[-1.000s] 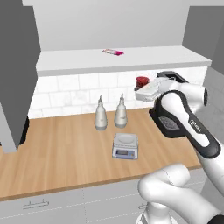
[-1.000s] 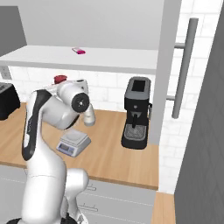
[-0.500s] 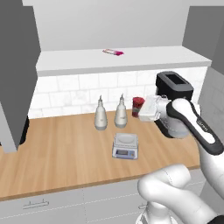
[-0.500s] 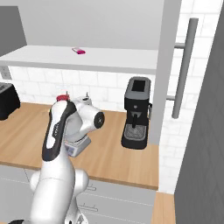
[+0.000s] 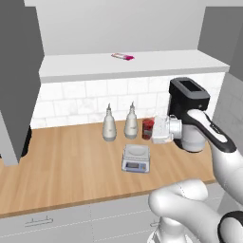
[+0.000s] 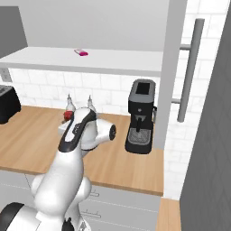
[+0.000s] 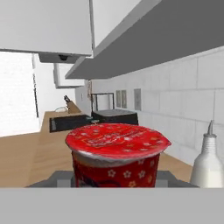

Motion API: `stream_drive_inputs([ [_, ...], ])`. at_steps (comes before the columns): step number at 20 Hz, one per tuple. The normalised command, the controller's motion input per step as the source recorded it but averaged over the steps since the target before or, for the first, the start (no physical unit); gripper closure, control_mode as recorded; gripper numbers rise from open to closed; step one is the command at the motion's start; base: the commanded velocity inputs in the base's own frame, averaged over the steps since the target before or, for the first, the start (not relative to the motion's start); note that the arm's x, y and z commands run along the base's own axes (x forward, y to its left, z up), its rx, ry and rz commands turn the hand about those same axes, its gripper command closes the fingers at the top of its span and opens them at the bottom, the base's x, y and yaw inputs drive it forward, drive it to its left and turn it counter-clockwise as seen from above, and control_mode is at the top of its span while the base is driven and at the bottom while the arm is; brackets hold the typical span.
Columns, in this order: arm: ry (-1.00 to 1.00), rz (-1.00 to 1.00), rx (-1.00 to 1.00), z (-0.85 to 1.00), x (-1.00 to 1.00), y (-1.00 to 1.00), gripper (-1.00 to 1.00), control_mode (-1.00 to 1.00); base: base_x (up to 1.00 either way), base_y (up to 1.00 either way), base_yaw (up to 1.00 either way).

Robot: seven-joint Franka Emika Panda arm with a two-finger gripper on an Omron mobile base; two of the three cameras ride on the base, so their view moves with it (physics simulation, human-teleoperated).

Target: Pick the yogurt and place it on the digital scale for weighing, and close the cabinet.

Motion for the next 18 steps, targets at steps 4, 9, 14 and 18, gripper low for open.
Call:
stream_drive_inputs([
  [4, 0.00, 0.03, 0.00, -0.45, 0.01, -0.01, 1.00, -1.00, 0.00, 0.00, 0.00],
  [9, 0.04, 0.00, 0.09, -0.45, -0.11, 0.04, 1.00, -1.00, 0.00, 0.00, 0.00],
  [14, 0.07, 0.02, 0.06, -0.52, 0.04, 0.00, 1.00, -1.00, 0.00, 0.00, 0.00],
  [18, 0.00, 0.00, 0.00, -0.36, 0.24, 0.01, 1.00, -1.00, 0.00, 0.00, 0.00],
])
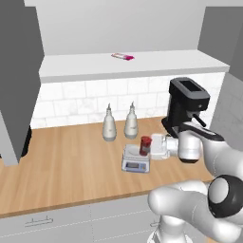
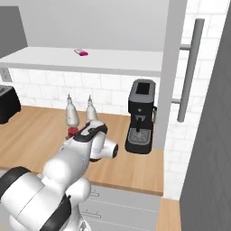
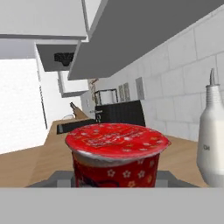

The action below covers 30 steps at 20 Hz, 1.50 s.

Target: Pick the yogurt and place it on the digital scale for weighing, and close the cabinet.

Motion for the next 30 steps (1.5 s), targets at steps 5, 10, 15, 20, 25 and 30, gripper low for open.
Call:
stream_drive_inputs([
  [5, 0.00, 0.00, 0.00, -0.26, 0.39, 0.04, 1.00, -1.00, 0.00, 0.00, 0.00],
  [10, 0.00, 0.00, 0.00, -0.13, 0.32, 0.00, 1.00, -1.00, 0.00, 0.00, 0.00],
  [15, -0.04, 0.00, 0.00, -0.26, 0.31, 0.06, 1.00, -1.00, 0.00, 0.00, 0.00],
  [20, -0.04, 0.00, 0.00, -0.23, 0.25, 0.11, 1.00, -1.00, 0.00, 0.00, 0.00],
  [25, -0.04, 0.00, -0.03, -0.43, 0.02, 0.18, 1.00, -1.00, 0.00, 0.00, 0.00],
  [30, -0.05, 0.00, -0.05, -0.57, 0.01, 0.15, -1.00, -1.00, 0.00, 0.00, 0.00],
])
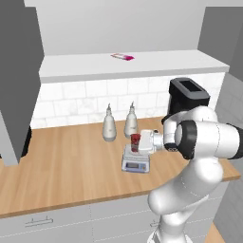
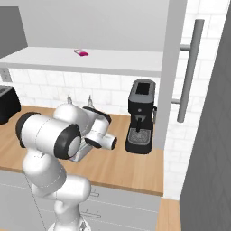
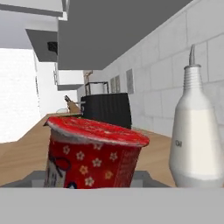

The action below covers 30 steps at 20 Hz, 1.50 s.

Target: Pick the yogurt and place it on the digital scale for weighing, and close the cabinet.

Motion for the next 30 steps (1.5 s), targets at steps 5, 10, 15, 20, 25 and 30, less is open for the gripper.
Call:
stream_drive_inputs([
  [5, -0.08, 0.00, 0.00, -0.16, -0.13, 0.02, -1.00, -1.00, 0.00, 0.00, 0.00],
  [10, -0.09, 0.00, 0.00, 0.00, -0.18, -0.02, -1.00, -1.00, 0.00, 0.00, 0.00],
  [15, -0.03, 0.00, 0.00, 0.00, 0.00, -0.14, -1.00, -1.00, 0.00, 0.00, 0.00],
  [20, -0.12, 0.00, 0.00, 0.00, -0.08, -0.25, -1.00, -1.00, 0.00, 0.00, 0.00],
  [25, -0.19, 0.00, 0.00, 0.05, -0.21, -0.26, -1.00, -1.00, 0.00, 0.00, 0.00],
  [30, -0.40, -0.02, 0.03, 0.58, -0.55, -0.41, -1.00, -1.00, 0.00, 0.00, 0.00],
])
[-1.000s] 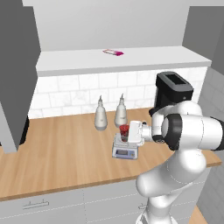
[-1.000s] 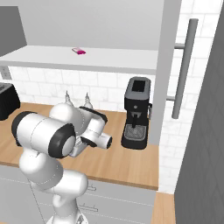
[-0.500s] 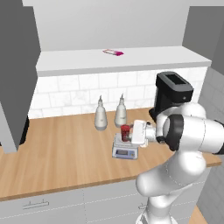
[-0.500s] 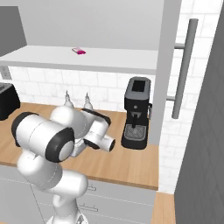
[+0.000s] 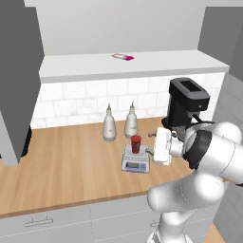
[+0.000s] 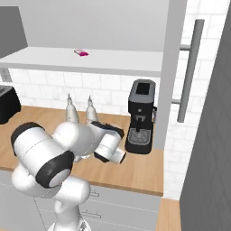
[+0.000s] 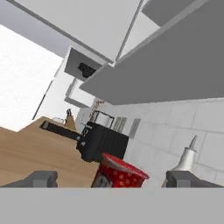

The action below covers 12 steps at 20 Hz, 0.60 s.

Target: Pick the yogurt and place it on the digital scale for weighing, and close the cabinet.

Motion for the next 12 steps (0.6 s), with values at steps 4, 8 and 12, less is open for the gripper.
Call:
stream_drive_inputs([
  [4, -0.37, -0.03, 0.07, 0.84, -0.59, -0.67, -1.00, -1.00, 0.00, 0.00, 0.00],
  [8, -0.29, -0.04, 0.09, 0.74, -0.55, -0.78, -1.00, -1.00, 0.00, 0.00, 0.00],
  [12, -0.18, -0.01, 0.09, 0.71, -0.55, -0.84, -1.00, -1.00, 0.00, 0.00, 0.00],
])
